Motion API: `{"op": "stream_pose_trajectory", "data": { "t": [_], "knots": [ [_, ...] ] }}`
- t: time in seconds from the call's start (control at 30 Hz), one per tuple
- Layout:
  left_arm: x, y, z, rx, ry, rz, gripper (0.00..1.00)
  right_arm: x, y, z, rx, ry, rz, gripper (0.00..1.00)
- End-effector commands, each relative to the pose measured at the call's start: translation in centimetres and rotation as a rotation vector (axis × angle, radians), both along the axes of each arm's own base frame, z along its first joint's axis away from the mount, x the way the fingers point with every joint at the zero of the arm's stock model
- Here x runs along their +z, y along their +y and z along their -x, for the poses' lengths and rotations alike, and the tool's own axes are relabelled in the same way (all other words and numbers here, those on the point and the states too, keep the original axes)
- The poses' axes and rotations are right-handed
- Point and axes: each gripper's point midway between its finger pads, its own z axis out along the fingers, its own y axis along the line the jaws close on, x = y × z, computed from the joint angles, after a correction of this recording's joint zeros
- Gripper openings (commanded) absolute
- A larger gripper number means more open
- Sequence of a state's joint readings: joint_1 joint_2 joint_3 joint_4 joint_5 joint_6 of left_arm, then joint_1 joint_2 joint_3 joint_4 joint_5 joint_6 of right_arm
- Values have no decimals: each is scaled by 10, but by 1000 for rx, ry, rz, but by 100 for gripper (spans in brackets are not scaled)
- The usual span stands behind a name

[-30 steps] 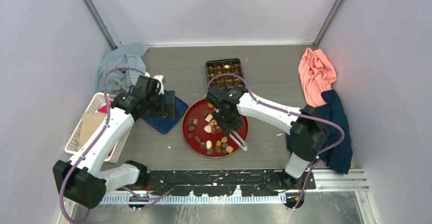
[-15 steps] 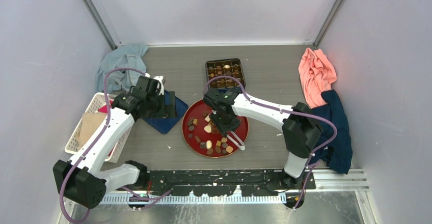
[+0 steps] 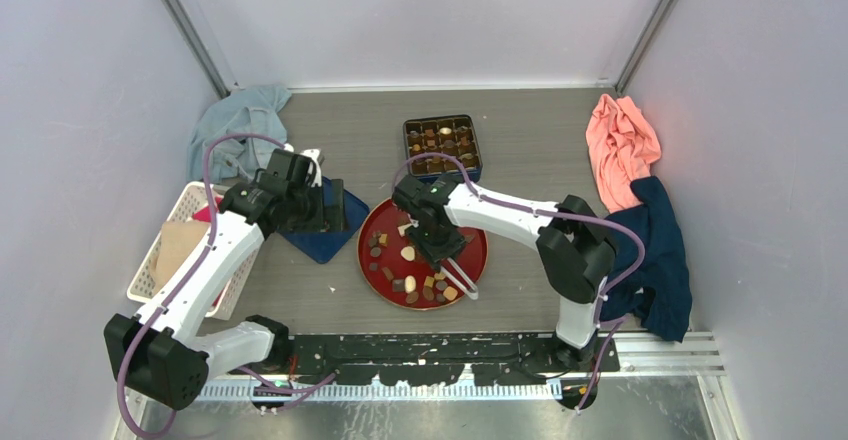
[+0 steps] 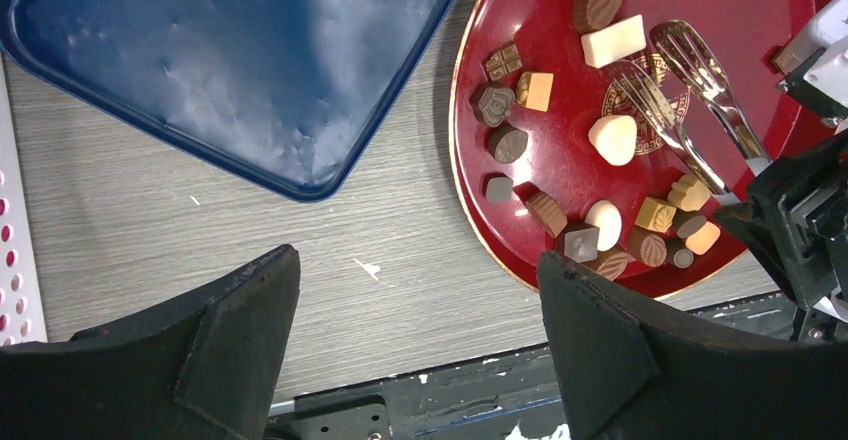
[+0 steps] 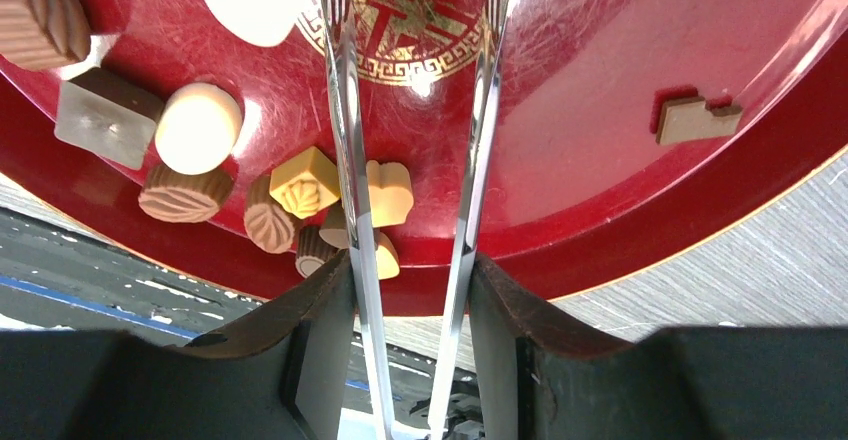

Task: Pack the chocolate
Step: Pick up the fake chocolate from the plate.

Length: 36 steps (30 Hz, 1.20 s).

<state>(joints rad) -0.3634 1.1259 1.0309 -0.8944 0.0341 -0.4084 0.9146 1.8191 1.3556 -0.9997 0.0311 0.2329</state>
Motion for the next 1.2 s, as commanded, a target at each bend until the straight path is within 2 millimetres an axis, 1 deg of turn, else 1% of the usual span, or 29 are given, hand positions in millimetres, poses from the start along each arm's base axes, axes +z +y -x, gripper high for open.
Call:
{"op": "stream_pose_trajectory", "data": {
  "t": [0.0,0.2,0.27,0.4,0.57,0.6,0.73,0.9,1.03,1.1,1.17],
  "knots": [
    [13,0,-11,13,-50,7,89,12,19,-13,40,-38,-55,49],
    [13,-1,-12,12,-49,9,89,13,26,-16,62,-39,-66,49],
    [12,-1,-12,12,-47,8,89,17,33,-12,79,-17,-94,49],
    [11,-1,-12,11,-45,9,88,21,38,-9,103,-21,-100,49],
    [10,-2,-13,12,-42,9,89,16,35,-11,98,-21,-69,49],
    [10,-2,-13,12,-42,9,89,15,32,-15,94,-39,-51,49],
    [10,-1,-13,12,-46,8,89,12,30,-19,93,-53,-22,49],
    [9,-2,-13,13,-45,11,89,10,35,-25,96,-60,-13,49],
    [9,0,-12,15,-46,5,89,13,42,-27,106,-52,-30,45],
    [9,0,-12,17,-47,3,89,15,43,-25,107,-46,-39,42],
    [9,1,-12,18,-49,1,89,17,42,-23,108,-40,-42,36]
  ]
}}
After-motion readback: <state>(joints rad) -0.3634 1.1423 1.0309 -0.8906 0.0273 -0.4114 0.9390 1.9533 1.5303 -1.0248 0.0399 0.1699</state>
